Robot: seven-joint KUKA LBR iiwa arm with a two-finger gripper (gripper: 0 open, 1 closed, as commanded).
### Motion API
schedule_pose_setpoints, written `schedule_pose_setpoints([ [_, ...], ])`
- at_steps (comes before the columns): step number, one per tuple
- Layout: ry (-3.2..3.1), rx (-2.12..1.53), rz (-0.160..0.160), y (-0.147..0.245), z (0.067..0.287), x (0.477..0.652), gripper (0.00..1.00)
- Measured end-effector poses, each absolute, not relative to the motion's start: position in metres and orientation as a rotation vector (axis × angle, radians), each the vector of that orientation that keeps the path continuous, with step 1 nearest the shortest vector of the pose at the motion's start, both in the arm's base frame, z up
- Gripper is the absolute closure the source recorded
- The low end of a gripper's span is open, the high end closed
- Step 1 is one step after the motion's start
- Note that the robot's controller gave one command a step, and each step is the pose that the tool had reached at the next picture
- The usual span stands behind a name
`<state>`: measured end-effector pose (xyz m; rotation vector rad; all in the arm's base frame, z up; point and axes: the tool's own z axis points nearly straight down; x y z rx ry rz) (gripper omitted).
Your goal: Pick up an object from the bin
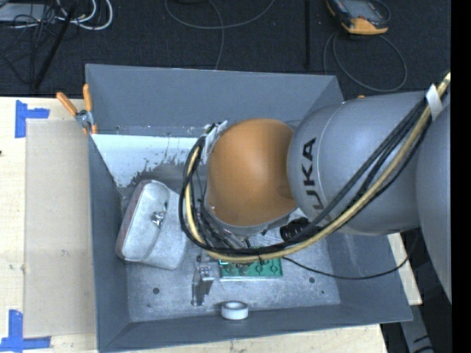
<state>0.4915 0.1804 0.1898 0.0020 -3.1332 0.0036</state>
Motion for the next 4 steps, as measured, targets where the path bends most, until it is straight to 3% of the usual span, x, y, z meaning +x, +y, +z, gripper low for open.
schedule_pose_setpoints([
  [1,-3.130,0.195,0.006,0.083,0.159,0.488,0.00],
  [2,-3.152,0.194,-0.002,0.053,0.071,0.516,0.00],
  [3,-3.150,0.193,-0.004,0.054,0.075,0.516,1.00],
  [4,-3.145,0.155,-0.001,0.058,0.223,0.509,1.00],
])
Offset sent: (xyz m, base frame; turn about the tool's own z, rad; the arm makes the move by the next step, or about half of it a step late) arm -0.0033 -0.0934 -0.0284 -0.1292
